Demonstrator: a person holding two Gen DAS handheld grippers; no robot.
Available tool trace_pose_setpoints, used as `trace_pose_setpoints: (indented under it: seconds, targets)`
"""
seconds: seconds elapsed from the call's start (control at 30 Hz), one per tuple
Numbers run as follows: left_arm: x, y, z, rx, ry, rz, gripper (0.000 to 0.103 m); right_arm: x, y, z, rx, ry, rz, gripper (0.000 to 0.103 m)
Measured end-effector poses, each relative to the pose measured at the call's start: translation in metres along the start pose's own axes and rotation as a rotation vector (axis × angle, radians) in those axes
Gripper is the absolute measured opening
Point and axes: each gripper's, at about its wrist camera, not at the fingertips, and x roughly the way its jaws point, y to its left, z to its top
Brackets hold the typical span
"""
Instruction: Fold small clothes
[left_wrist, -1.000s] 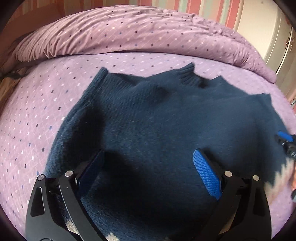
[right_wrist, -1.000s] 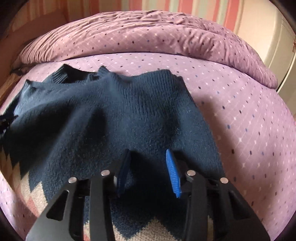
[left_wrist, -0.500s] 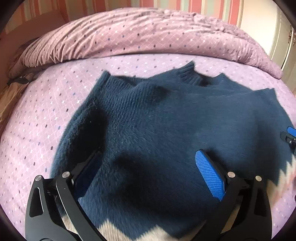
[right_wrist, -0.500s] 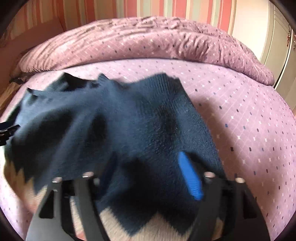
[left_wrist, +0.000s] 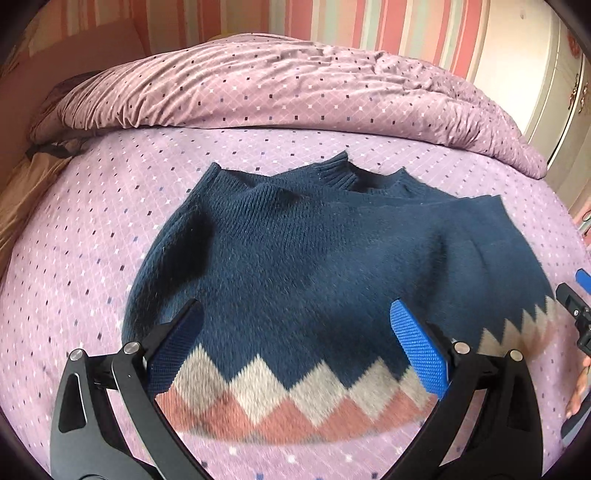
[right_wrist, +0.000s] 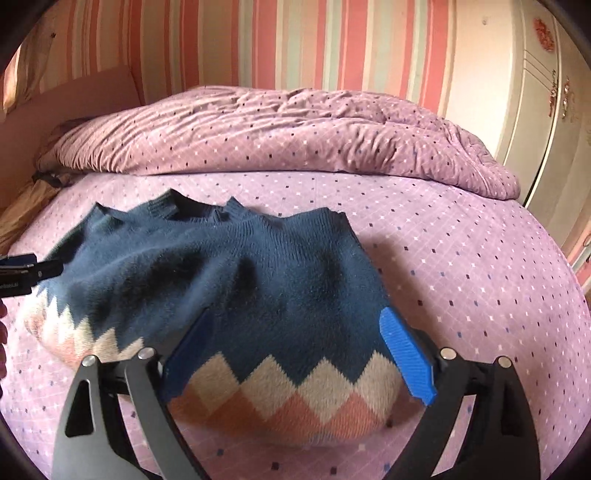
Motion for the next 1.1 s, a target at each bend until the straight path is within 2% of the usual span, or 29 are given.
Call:
trace_pose_setpoints:
  seconds: [0.1,0.23,0.37,0.53,0.77,0.97,1.1]
  targets:
    - [-0.009,0.001,-0.007,0.000,0.002,-0.016,0.100,-0.008,-0.004,-0.007,0.031,-0.005,0.005,0.092]
    - [-0.016,0.000,-0.017,0.008,0.026,0.009,0.100,-0.010,-0.016,-0.019,0.103,-0.003,0.025,0.092]
    - [-0.021,-0.008,-0.031,0.011,0.019,-0.078,0.100,-0.002,-0.030,-0.036,0.203,0.034,0.045,0.092]
    - [-0.005,-0.038,-0.050,0.042,0.045,-0.046,0.100,0.011,-0.042,-0.062,0.251,0.092,-0.036,0.092]
    - [0.020,-0.069,-0.062,0.029,0.085,-0.085,0.100,0.022,-0.077,-0.097,0.467,0.123,0.005,0.092]
    - [0.029,-0.095,-0.064,0.027,0.100,-0.120,0.100,0.022,-0.081,-0.107,0.471,0.114,0.018,0.092]
    - [0.035,-0.107,-0.064,0.064,0.083,-0.091,0.100,0.023,-0.078,-0.111,0.481,0.114,0.056,0.092]
